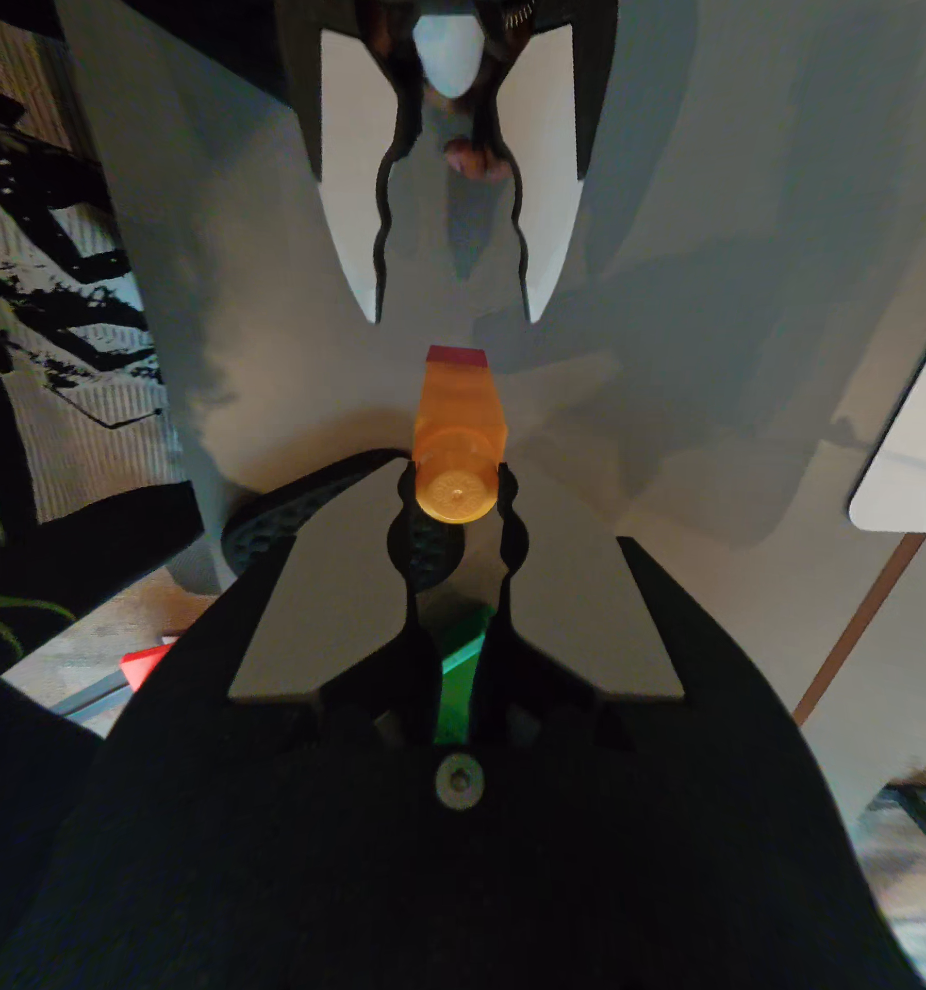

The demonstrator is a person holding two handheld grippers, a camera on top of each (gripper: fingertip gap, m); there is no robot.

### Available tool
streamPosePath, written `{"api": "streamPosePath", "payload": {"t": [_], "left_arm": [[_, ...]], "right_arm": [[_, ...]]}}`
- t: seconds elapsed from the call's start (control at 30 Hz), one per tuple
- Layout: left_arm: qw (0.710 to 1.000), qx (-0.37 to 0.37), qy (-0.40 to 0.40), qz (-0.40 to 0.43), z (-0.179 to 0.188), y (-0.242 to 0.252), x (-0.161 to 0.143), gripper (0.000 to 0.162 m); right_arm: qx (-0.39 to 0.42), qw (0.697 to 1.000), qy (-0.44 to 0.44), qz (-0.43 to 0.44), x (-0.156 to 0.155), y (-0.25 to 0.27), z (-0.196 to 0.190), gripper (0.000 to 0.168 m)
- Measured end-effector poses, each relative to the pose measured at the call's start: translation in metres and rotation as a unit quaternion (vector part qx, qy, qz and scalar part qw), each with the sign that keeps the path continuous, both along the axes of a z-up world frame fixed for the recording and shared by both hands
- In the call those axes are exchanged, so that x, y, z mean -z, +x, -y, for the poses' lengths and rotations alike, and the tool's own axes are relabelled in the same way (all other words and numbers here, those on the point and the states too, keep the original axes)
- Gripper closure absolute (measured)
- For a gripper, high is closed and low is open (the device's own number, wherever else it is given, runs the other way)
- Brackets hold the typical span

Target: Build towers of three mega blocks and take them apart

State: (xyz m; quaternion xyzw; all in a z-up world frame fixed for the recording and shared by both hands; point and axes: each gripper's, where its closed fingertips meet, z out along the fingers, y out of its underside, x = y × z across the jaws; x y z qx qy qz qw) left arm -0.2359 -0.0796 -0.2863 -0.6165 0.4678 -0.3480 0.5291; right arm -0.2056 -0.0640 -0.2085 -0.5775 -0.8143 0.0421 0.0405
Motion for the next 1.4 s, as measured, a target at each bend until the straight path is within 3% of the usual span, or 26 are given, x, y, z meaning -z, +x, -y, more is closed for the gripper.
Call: {"api": "streamPosePath", "payload": {"t": [0.3,0.57,0.97,1.4], "left_arm": [[1.0,0.001,0.009,-0.004,0.001,0.001,0.001,0.093],[1.0,0.0,0.011,-0.004,0.002,0.0,0.0,0.095],[1.0,-0.001,0.012,0.001,0.001,0.0,-0.001,0.096],[1.0,-0.005,0.01,0.004,0.0,-0.001,-0.001,0.098]], "right_arm": [[0.104,0.994,0.035,0.01,-0.054,0.094,-0.043,0.139],[0.222,0.972,0.066,0.037,-0.066,0.199,-0.081,0.139],[0.319,0.944,0.058,0.056,-0.036,0.315,-0.117,0.139],[0.296,0.95,0.042,0.087,0.015,0.375,-0.143,0.139]]}}
